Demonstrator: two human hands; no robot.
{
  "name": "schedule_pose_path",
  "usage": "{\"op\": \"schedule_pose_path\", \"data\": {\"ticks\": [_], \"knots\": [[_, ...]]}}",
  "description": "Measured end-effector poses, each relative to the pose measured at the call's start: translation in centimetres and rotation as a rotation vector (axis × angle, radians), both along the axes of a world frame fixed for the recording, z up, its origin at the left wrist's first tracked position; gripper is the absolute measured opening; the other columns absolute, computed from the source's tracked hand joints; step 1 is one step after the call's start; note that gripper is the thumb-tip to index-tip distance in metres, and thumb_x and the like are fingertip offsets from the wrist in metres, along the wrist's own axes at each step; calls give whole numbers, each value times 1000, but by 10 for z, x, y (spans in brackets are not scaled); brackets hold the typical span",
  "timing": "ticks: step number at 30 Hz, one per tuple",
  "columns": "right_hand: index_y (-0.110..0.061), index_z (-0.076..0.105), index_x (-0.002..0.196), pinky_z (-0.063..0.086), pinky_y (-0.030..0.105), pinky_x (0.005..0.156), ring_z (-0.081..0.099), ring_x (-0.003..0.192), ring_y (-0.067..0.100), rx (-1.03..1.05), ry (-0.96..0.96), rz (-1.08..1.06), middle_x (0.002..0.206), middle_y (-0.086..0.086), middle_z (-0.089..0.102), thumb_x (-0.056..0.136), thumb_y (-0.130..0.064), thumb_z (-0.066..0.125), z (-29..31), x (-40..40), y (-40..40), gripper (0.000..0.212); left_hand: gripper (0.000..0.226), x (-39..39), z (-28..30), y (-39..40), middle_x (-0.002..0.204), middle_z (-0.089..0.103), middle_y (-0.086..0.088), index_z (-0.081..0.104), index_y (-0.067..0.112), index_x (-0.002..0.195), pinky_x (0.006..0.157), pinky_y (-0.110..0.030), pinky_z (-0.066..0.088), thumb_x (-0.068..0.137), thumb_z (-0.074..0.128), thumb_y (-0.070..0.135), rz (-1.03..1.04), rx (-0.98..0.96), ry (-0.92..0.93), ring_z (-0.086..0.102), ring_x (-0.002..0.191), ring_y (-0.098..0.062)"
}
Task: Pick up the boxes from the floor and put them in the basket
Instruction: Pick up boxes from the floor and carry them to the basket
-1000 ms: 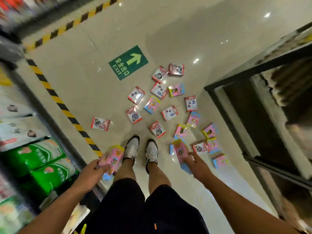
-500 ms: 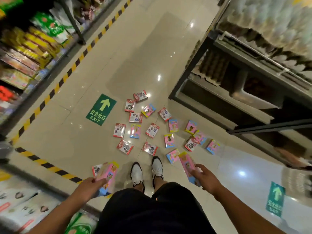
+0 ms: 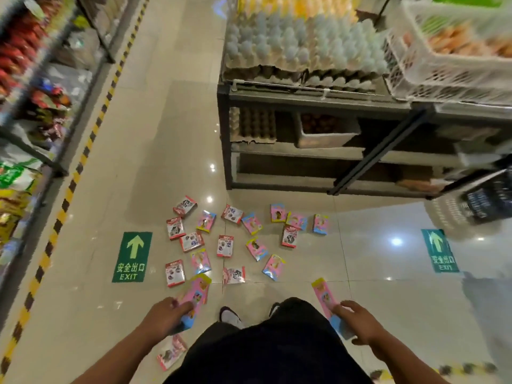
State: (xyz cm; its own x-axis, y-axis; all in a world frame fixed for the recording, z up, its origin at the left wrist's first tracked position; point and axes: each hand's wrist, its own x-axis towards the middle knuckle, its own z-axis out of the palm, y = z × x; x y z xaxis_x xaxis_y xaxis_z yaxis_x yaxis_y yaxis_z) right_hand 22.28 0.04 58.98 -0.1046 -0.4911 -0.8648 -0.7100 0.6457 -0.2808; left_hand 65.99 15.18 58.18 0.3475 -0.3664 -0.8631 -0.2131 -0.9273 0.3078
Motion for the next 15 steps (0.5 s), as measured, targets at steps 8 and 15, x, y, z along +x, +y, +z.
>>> {"op": "schedule_pose_path", "data": {"ticks": [8,15], "knots": [[-26,61,114,50,32,66,64,85,26,-39,-17,-344,105,10,66,85,-55,68,4,-103,39,42,81,-92,34,-128,130,61,-10,53,25,136,78,-32,54,68,76,62,-186,-163,88,65,94,-24],[-24,48,63,36,30,59,49,52,16,-47,5,-508,58,-3,48,72,-69,70,-16,-252,92,51,68,-252,44,-222,137,59,-8,55,29,135,80,-39,50,77,70,61,-409,-250,50,62,115,-32]]}}
